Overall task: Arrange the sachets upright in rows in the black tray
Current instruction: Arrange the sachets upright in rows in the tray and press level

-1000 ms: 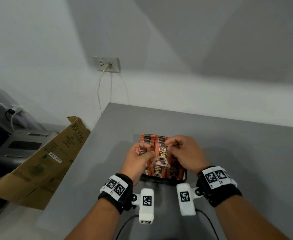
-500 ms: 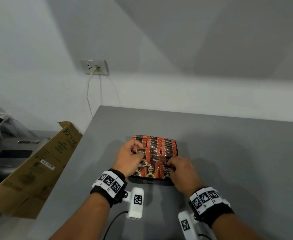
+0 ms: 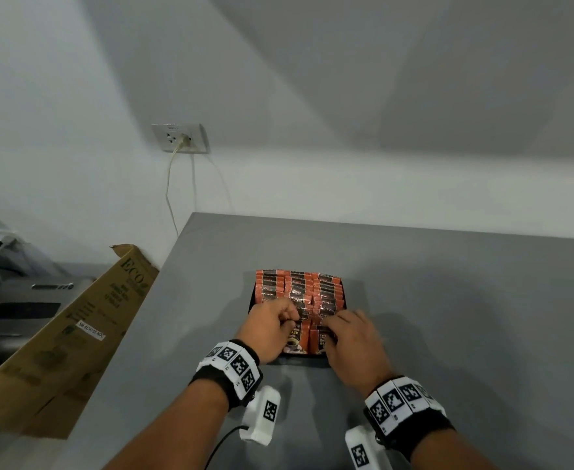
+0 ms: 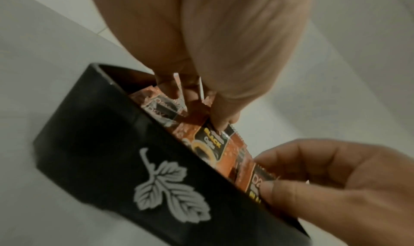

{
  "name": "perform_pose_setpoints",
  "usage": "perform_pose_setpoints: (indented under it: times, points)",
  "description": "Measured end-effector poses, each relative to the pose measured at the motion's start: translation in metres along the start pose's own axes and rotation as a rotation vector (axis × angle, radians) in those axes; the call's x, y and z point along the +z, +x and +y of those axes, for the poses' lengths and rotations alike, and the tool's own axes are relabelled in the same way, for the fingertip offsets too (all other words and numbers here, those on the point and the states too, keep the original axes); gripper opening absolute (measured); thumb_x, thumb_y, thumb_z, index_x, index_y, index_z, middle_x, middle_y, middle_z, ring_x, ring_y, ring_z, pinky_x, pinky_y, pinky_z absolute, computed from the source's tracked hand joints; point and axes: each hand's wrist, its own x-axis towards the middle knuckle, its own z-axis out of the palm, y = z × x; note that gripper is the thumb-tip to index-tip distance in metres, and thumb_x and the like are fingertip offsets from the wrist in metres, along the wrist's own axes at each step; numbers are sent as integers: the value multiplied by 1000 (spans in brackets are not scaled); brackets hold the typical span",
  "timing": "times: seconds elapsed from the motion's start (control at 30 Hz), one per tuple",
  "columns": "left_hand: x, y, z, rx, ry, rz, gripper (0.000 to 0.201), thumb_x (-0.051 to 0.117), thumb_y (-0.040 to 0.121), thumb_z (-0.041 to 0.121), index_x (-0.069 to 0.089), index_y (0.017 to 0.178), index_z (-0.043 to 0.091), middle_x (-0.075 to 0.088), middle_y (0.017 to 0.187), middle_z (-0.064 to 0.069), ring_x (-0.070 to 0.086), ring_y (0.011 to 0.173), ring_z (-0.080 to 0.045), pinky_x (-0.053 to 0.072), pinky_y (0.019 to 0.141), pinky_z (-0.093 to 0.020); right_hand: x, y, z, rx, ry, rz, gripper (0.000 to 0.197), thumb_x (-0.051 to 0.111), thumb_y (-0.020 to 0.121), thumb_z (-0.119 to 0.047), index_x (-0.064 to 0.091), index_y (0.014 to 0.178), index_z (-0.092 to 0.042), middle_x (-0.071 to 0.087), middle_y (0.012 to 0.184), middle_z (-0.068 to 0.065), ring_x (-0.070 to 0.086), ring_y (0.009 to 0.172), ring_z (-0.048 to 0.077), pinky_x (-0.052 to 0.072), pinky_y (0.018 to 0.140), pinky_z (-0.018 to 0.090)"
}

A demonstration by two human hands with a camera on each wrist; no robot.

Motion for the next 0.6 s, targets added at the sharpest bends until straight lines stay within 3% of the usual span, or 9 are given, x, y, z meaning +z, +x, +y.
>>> perform_pose_setpoints:
  times: [0.1,0.2,0.27,0.33,0.37,0.47,0.6]
  points:
    - [6,-3,-8,55,144,5,16,69,87,15,64,84,30,60,92,17,55,95,-8,49,93,-29,1,-1,1,4,-23,1,21,80,70,-11,72,86,-20,64,87,-6,58,81,19,57,73,38]
    - [1,-7,-8,111,228,84,16,66,81,25,64,96,30,54,108,14,44,109,-10,41,100,-35,-3,-3,-3,32,-17,14,23,70,78,-29,72,99,-21,66,101,-7,58,97,18,54,87,39]
    - [-3,-8,-5,115,298,23,47,59,76,38,58,122,29,49,133,10,39,127,-14,33,110,-40,-8,0,-6,56,-24,-49,49,57,83,-41,63,127,-20,61,129,-5,53,123,19,43,107,39]
    - [-4,-9,-1,131,414,-110,81,53,74,51,36,149,27,26,160,5,17,149,-20,13,122,-45,-13,4,-10,44,-74,-176,68,48,88,-46,41,150,-19,43,154,-3,34,144,16,23,120,37]
    - [-3,-9,0,159,480,-165,91,51,74,56,25,155,26,14,166,4,4,153,-18,5,124,-47,-14,6,-12,23,-103,-230,73,44,90,-47,31,155,-18,34,160,-2,26,149,16,14,122,37]
    - [3,-12,0,238,629,-273,105,48,74,68,8,159,23,-2,167,4,-13,152,-14,-7,123,-50,-8,7,-17,-19,-181,-343,79,34,89,-47,18,159,-13,21,166,4,14,154,19,1,125,42]
    - [10,-12,-1,270,747,-334,123,44,67,85,-1,159,18,-3,167,2,-14,153,-17,-10,122,-50,2,3,-19,-43,-268,-333,79,26,88,-47,23,158,-10,24,166,7,15,155,23,-3,124,48]
